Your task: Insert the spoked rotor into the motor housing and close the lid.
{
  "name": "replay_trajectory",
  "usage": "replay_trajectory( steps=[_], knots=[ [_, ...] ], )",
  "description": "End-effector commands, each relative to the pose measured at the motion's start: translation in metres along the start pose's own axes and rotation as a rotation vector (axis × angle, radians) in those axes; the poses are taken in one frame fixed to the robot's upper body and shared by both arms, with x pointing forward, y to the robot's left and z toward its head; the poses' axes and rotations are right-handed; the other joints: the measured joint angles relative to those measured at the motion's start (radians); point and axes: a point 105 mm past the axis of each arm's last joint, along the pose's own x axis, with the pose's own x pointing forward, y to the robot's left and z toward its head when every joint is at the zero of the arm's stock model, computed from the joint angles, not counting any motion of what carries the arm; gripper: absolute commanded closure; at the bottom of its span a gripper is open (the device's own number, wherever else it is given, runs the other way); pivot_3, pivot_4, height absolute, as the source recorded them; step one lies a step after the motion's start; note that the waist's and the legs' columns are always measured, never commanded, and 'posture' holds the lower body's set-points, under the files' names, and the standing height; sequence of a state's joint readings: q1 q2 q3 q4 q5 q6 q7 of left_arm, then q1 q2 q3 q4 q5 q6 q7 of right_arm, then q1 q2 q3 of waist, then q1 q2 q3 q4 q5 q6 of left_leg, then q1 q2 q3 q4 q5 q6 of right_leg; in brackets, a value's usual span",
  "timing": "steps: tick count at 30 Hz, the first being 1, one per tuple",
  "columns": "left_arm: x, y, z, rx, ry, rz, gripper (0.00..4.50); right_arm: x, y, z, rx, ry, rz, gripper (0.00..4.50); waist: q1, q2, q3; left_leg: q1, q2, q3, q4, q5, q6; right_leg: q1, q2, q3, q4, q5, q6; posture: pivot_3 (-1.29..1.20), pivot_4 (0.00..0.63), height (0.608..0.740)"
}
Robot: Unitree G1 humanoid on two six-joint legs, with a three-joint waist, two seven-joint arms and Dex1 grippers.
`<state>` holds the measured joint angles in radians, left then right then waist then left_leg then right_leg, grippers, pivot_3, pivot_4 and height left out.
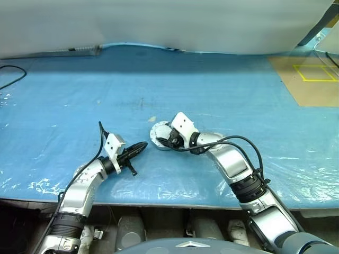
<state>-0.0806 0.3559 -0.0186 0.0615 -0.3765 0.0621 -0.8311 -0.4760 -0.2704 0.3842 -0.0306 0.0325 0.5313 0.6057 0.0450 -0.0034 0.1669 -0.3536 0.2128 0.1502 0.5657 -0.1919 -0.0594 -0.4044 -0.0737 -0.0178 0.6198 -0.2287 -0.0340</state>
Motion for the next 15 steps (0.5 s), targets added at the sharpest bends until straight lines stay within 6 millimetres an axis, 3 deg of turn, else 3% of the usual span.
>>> replay_trajectory(
  steps=[1, 4, 9, 15],
  knots=[
    [-0.007, 0.005, 0.022, -0.067, -0.036, 0.071, 4.5, 0.0, -0.002, -0.025, 0.023, 0.1, -0.021, 1.58, -0.001, 0.0, 0.0, 0.0, 0.0, 0.0, 0.0, 0.0, 0.0, 0.0, 0.0, 0.0, 0.0, 0.0, 0.0, 0.0, 0.15, 0.74],
    [-0.011, 0.006, 0.032, -0.241, -0.019, 0.125, 4.5, 0.0, -0.002, -0.027, 0.03, 0.104, -0.022, 1.58, -0.001, 0.0, 0.0, 0.0, 0.0, 0.0, -0.001, 0.0, 0.0, 0.0, 0.0, 0.0, 0.0, 0.0, 0.0, 0.0, 0.15, 0.74],
    [-0.002, 0.002, 0.054, -0.492, -0.055, 0.057, 4.5, 0.0, -0.001, -0.03, 0.034, 0.112, -0.022, 1.58, 0.001, 0.0, 0.0, 0.001, -0.001, 0.0, -0.001, 0.0, 0.0, 0.0, 0.0, 0.001, 0.0, 0.0, 0.0, 0.0, 0.15, 0.74],
    [0.017, 0.01, 0.037, -0.578, 0.032, 0.095, 4.5, 0.0, 0.0, -0.031, 0.035, 0.115, -0.019, 1.58, 0.0, 0.0, 0.0, 0.002, -0.003, 0.0, -0.002, 0.0, 0.0, 0.0, 0.0, 0.003, -0.001, -0.001, 0.0, 0.0, 0.15, 0.74]
  ],
)
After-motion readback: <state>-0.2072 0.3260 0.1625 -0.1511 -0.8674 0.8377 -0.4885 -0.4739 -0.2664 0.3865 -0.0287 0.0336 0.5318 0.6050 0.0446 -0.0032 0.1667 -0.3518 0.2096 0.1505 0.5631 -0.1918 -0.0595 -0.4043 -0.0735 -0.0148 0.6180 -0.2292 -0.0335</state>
